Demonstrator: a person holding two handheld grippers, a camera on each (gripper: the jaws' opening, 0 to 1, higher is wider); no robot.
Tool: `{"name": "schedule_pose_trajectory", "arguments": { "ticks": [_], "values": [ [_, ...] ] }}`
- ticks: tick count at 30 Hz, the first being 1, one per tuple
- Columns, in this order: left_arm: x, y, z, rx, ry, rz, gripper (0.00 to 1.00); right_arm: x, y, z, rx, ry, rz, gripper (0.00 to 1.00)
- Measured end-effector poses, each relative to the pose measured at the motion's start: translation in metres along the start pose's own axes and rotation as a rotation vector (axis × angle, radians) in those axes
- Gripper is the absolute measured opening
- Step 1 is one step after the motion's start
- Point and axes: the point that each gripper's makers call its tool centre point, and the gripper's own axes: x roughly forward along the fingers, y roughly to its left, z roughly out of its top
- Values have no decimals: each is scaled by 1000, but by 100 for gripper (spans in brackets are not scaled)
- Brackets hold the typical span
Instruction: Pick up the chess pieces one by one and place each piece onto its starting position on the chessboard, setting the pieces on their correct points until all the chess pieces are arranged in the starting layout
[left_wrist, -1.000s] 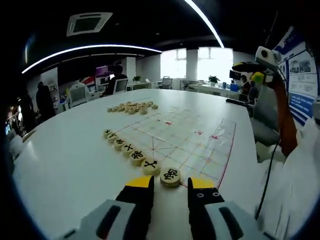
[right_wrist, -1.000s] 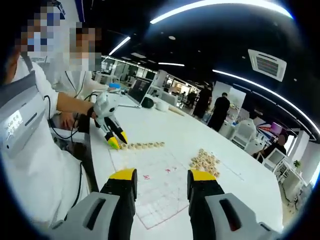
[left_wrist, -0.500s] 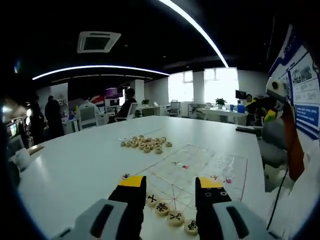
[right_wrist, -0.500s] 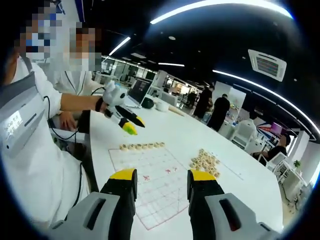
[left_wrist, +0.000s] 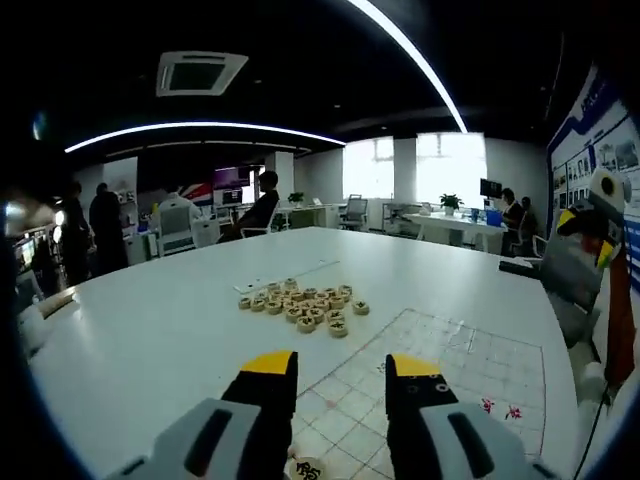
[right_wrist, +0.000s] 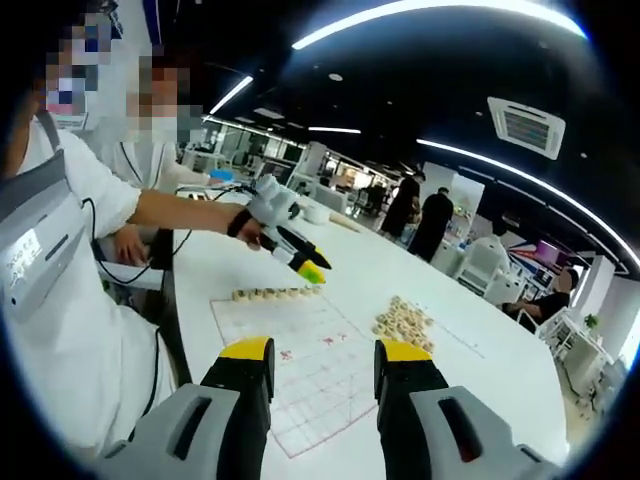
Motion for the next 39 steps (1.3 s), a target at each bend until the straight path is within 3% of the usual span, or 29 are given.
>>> {"name": "schedule_pose_trajectory", "arguments": {
  "ticks": [4,13,15,20,30,36,39],
  "values": [
    [29,9,-9,17,56,10,36,-1,-2,0,4,-2,-8,41],
    [78,12,-18,56,111,26,34,-3,-6,-2,10,-3,-17,41],
    [88,22,-18,111,129,66,34,-4,-7,-2,11,-4,-17,41],
    [113,52,-13,124,132,150,31,-5,-10,-2,10,-4,-18,41],
    [163,118,-14,65,137,279,25,-3,-16,-5,16,7,-19,41],
    [181,133,2,-83,29,302,21,-4,-15,-7,22,3,-19,41],
    [186,135,-1,-109,49,302,19,-5,-14,-4,24,-9,-16,41]
  ]
}}
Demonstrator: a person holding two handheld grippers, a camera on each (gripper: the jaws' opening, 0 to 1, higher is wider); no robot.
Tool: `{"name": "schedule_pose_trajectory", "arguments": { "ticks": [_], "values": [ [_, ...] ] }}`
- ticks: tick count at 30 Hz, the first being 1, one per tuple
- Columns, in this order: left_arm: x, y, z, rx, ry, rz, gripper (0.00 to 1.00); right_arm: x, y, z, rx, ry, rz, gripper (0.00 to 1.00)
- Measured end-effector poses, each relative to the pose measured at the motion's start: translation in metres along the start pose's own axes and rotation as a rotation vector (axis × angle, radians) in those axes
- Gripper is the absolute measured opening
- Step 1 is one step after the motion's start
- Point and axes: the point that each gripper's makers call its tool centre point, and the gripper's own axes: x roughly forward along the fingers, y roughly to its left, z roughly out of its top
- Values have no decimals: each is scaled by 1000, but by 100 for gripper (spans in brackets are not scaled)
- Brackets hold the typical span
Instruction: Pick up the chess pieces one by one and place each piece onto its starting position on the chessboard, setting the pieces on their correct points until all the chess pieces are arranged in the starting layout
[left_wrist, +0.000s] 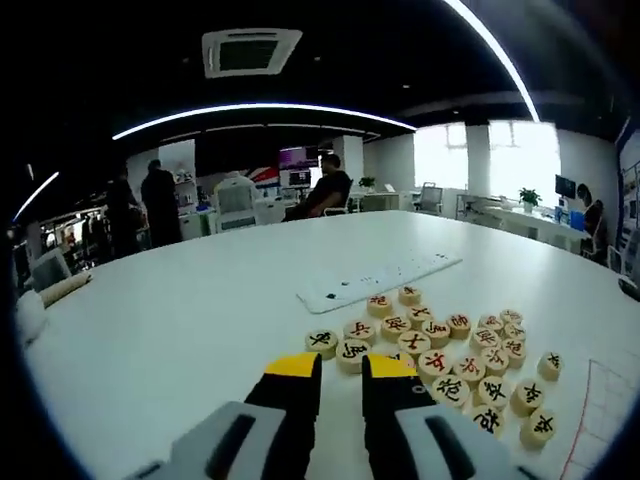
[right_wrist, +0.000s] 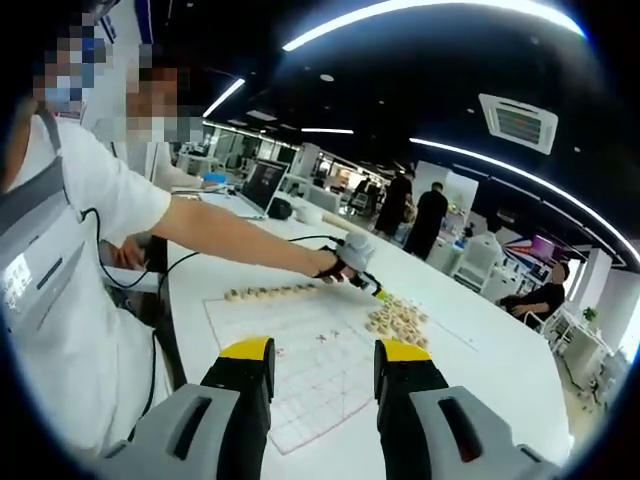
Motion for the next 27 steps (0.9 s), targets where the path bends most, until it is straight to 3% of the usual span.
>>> {"name": "schedule_pose_trajectory", "arguments": {
  "ticks": [2,10,17,21,27],
  "values": [
    [4,-1,-5,36,26,0,19,0,0,-1,-2,1,-1,41],
    [18,-8,-8,39,56,-9,21,0,1,-1,2,-1,-3,41],
    [21,-9,-7,25,54,-7,20,0,2,-6,7,8,-6,41],
    [12,-5,-6,57,63,-16,20,2,1,-8,9,14,-3,41],
    [-23,-5,10,81,29,-49,20,4,4,-5,5,8,2,41]
  ]
}}
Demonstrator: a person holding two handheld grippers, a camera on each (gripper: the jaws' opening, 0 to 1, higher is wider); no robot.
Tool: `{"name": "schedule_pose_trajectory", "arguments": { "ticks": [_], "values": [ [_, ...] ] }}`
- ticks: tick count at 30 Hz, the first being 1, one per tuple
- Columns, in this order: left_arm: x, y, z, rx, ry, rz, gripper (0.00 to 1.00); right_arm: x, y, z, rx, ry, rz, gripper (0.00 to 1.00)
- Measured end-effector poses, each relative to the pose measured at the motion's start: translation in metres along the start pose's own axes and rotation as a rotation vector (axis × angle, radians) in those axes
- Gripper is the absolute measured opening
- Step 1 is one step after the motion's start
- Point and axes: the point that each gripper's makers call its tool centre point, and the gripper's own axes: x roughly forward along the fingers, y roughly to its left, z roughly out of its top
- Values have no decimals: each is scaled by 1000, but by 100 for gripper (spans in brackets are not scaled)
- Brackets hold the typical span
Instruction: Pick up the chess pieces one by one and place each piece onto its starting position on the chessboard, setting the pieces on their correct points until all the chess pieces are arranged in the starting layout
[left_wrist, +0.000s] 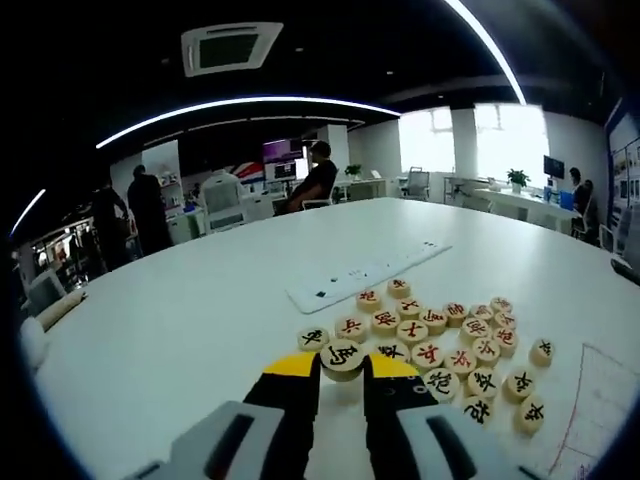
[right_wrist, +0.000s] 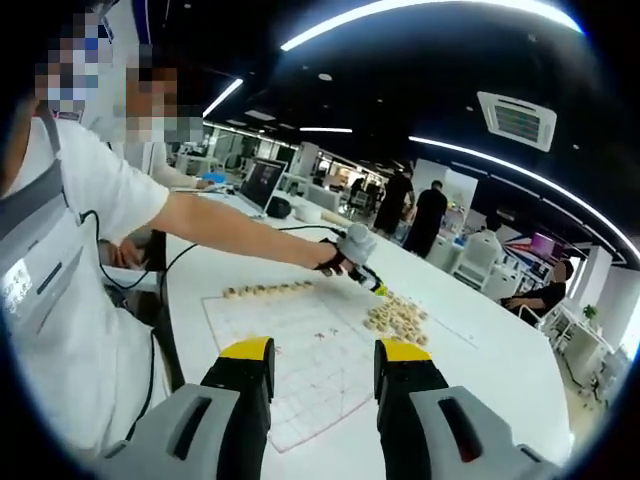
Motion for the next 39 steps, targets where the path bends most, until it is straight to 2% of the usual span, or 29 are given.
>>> {"name": "schedule_pose_trajectory", "arguments": {
  "ticks": [6,9,15,19,24,29,39],
  "values": [
    [-61,-5,11,41,-4,-58,20,-1,4,3,-13,-3,8,41],
    [-99,-9,15,39,-21,-95,20,-3,2,4,-15,-5,1,41],
    [-163,-25,14,29,-69,-167,20,-6,-1,8,-17,-10,-1,41],
    [-198,-39,5,36,-89,-205,20,-5,-1,9,-21,-6,0,41],
    [-231,-58,-5,63,-97,-247,20,-2,1,8,-24,4,11,41],
    [-261,-78,-13,71,-111,-297,20,4,16,3,-45,26,54,41],
    [-301,-113,-60,53,-79,-372,20,9,22,2,-46,28,70,41]
  ]
}}
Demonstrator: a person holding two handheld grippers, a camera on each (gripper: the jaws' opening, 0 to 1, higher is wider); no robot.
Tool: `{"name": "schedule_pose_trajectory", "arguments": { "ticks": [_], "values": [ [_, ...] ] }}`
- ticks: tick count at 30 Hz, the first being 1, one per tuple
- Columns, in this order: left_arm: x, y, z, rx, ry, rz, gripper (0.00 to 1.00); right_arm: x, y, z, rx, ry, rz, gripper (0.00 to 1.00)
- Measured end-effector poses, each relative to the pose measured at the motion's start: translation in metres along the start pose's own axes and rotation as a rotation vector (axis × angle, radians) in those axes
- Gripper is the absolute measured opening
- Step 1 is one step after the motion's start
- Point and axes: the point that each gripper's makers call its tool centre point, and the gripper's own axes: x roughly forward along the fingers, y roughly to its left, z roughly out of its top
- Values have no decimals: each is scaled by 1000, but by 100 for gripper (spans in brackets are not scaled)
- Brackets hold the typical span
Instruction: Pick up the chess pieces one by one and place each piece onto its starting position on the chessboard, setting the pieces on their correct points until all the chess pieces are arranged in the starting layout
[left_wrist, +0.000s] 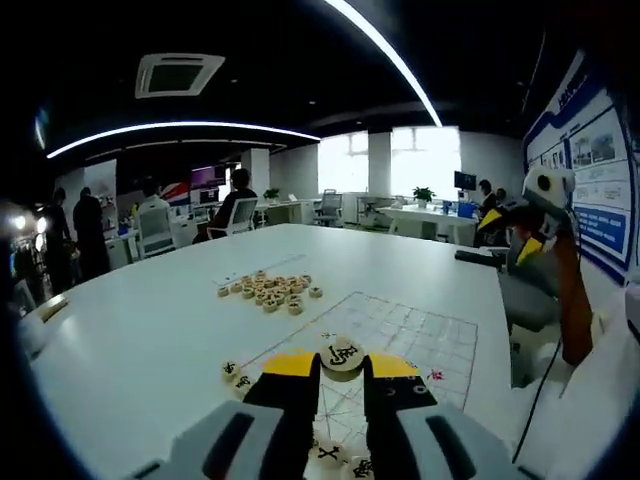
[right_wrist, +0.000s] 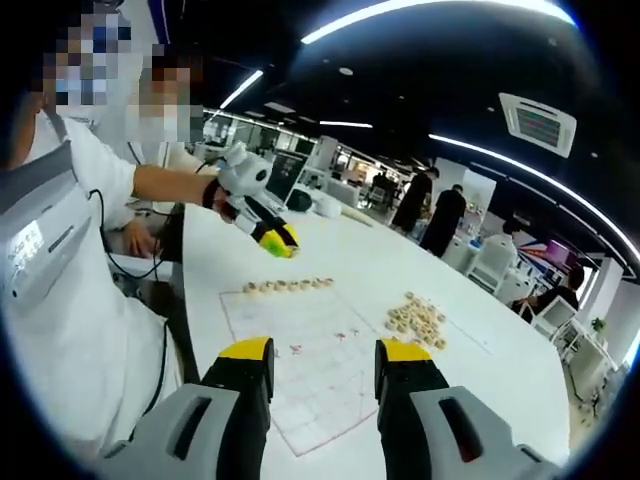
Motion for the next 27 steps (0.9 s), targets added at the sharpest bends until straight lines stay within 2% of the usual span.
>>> {"name": "schedule_pose_trajectory", "arguments": {
  "ticks": [4,8,10,16,20,23,27],
  "values": [
    [-8,-13,-18,-16,22,-22,20,0,0,1,2,-3,-3,41],
    [-18,-30,-49,-14,89,-65,20,0,1,1,0,-1,-2,41],
    [-23,-35,-60,-18,102,-71,20,1,1,1,0,-1,-1,41],
    [-29,-43,-82,-4,156,-83,20,1,0,0,3,1,-4,41],
    [-29,-40,-100,23,215,-56,20,1,1,1,1,0,-5,41],
    [-28,-39,-106,26,230,-53,20,1,0,1,2,0,-7,41],
    [-28,-35,-106,8,218,-40,20,1,-1,0,4,2,-9,41]
  ]
}}
